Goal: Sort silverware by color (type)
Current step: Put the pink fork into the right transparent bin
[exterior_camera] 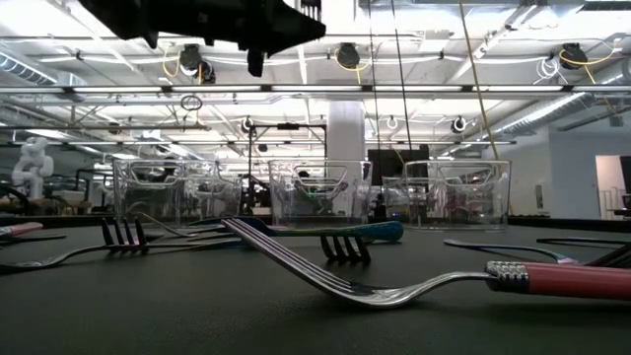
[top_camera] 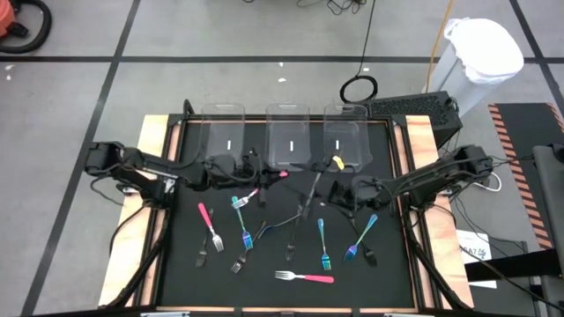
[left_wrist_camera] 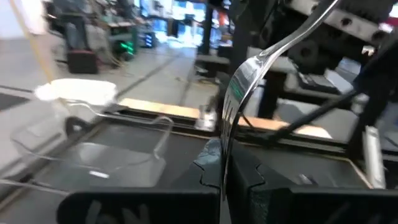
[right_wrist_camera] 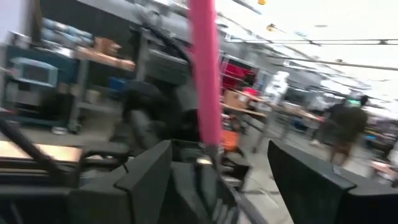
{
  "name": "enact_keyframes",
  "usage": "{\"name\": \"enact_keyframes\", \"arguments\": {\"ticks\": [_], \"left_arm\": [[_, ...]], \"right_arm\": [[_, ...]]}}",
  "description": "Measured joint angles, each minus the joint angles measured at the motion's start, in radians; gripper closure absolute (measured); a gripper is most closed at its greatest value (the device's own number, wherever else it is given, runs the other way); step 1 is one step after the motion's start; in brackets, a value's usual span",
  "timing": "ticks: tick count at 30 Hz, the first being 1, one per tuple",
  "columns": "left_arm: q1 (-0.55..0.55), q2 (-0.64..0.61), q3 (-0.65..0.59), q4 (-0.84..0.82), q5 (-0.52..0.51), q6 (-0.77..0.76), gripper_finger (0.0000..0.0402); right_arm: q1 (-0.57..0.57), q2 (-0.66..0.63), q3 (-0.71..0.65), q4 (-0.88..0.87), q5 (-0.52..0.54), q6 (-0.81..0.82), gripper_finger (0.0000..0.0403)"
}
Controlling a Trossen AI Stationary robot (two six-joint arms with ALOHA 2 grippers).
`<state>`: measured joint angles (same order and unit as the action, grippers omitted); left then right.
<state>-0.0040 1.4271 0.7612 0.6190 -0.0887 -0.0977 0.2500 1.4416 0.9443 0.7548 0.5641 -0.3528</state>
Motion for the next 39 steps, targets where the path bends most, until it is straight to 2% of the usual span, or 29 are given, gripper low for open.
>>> {"name": "enact_keyframes", "arguments": {"ticks": [4, 8, 15, 30, 39], "left_arm": [[0.036, 0.0, 0.0, -0.065, 0.122, -0.036, 0.0401], [0.06, 0.006, 0.0, -0.102, 0.203, -0.054, 0.0401], [0.081, 0.007, 0.0, -0.16, 0.213, -0.054, 0.0401], [0.083, 0.007, 0.0, -0.2, 0.217, -0.052, 0.0401], [0.083, 0.007, 0.0, -0.205, 0.22, -0.047, 0.0402]], "right_arm": [[-0.002, -0.011, 0.0, 0.002, -0.091, 0.035, 0.0138], [-0.014, -0.011, 0.0, 0.002, -0.097, 0.053, 0.0146], [-0.022, -0.011, 0.0, -0.004, -0.097, 0.064, 0.0181], [-0.022, -0.046, 0.0, -0.047, -0.099, 0.054, 0.0307], [-0.022, -0.056, 0.0, -0.072, -0.149, 0.063, 0.0356]]}}
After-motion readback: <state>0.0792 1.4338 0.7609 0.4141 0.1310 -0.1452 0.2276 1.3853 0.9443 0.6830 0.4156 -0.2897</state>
